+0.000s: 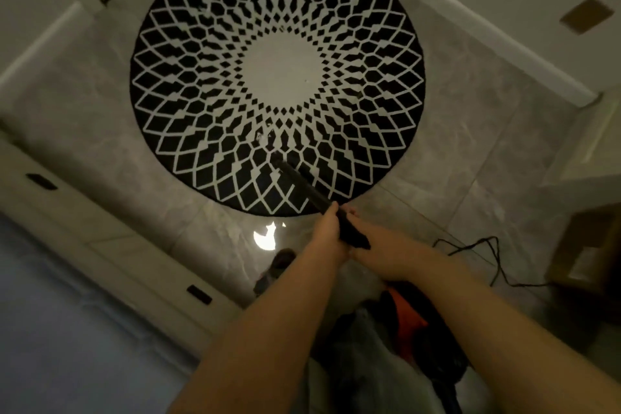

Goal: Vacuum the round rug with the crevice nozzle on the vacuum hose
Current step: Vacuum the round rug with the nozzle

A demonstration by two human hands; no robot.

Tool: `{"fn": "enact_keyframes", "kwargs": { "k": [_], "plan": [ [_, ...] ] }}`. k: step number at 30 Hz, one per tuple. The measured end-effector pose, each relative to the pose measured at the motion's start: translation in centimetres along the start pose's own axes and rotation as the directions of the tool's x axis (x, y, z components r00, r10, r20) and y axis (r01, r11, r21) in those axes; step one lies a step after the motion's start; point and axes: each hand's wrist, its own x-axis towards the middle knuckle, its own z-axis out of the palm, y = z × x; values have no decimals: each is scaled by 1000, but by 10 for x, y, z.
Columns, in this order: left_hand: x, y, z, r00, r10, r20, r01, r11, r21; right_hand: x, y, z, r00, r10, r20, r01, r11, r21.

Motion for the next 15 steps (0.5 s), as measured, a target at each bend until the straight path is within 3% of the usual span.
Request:
{"fn": "enact_keyframes", "kwargs": {
  "k": [4,8,11,15],
  "plan": [
    [-18,8,-16,1000,14,-26,-11,993,120,-10,-23,22,994,22,-109,-6,990,143],
    [-27,35,-34,999,15,-38,-7,981,196,-9,-47,42,992,-1,-125,32,969,245],
    [-23,57,-41,995,20,-100,1,978,206,5,-60,49,989,-48,-142,81,968,239],
    [-16,64,-49,992,-48,-116,71,976,204,24,-62,57,992,-13,-123,36,982,184]
  ]
}}
